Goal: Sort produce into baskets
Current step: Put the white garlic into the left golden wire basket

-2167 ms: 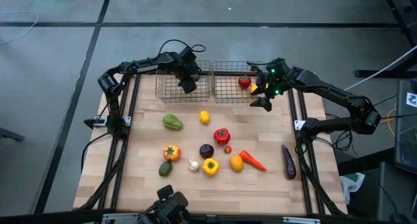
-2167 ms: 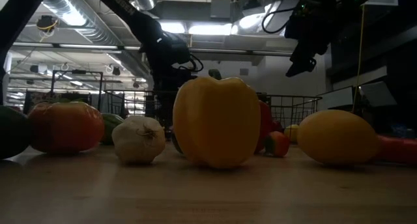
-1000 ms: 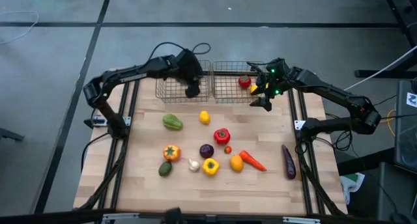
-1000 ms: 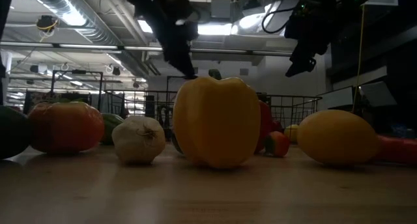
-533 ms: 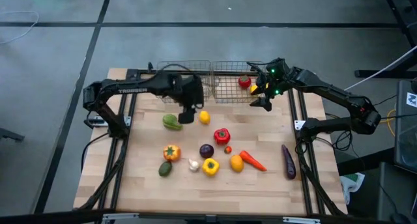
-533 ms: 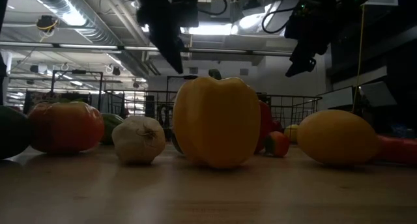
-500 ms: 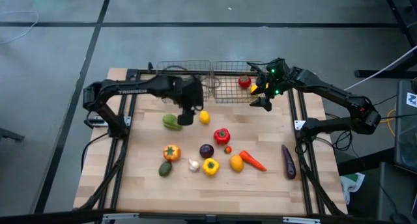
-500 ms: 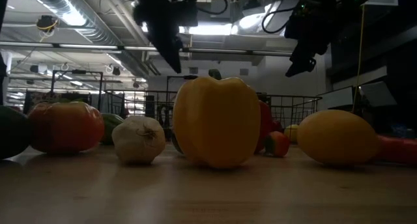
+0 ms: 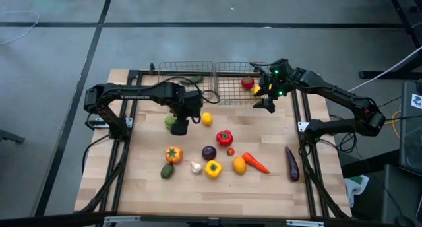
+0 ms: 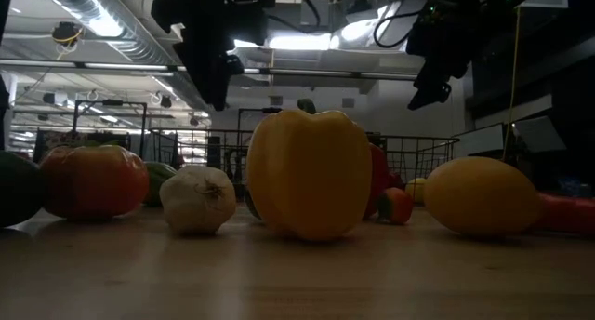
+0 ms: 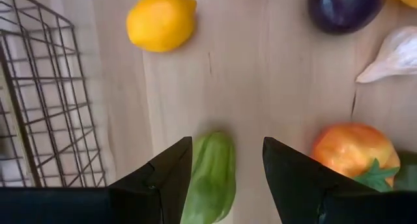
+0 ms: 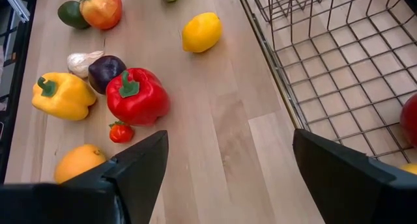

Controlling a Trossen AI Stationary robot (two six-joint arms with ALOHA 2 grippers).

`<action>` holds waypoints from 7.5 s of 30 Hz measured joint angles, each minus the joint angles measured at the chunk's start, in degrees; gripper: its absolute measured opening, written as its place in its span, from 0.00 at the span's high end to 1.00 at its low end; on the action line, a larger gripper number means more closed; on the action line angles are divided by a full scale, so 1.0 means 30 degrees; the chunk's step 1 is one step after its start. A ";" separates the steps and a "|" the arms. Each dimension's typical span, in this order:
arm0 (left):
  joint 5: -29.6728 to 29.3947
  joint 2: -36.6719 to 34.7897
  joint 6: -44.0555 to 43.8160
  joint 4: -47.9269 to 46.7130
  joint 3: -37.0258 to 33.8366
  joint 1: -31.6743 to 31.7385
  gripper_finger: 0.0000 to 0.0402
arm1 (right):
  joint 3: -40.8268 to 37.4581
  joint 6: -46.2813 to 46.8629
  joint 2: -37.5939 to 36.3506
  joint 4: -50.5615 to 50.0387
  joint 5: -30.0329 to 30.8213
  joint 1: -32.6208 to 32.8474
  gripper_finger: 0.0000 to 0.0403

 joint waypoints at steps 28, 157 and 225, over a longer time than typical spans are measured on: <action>-0.3366 0.0306 -0.1865 0.1606 0.0000 -0.1039 0.44 | 0.0006 -0.0005 0.0000 -0.0001 -0.0002 0.0006 0.19; -0.8536 0.7002 0.1299 -0.6214 0.6427 -0.2179 0.53 | 0.0002 -0.0005 0.0000 -0.0066 0.0005 0.0002 0.19; -0.2645 0.9872 -0.3424 0.1601 0.8735 0.8782 0.39 | 0.0005 -0.0085 0.0007 -0.0066 0.0000 0.0007 0.19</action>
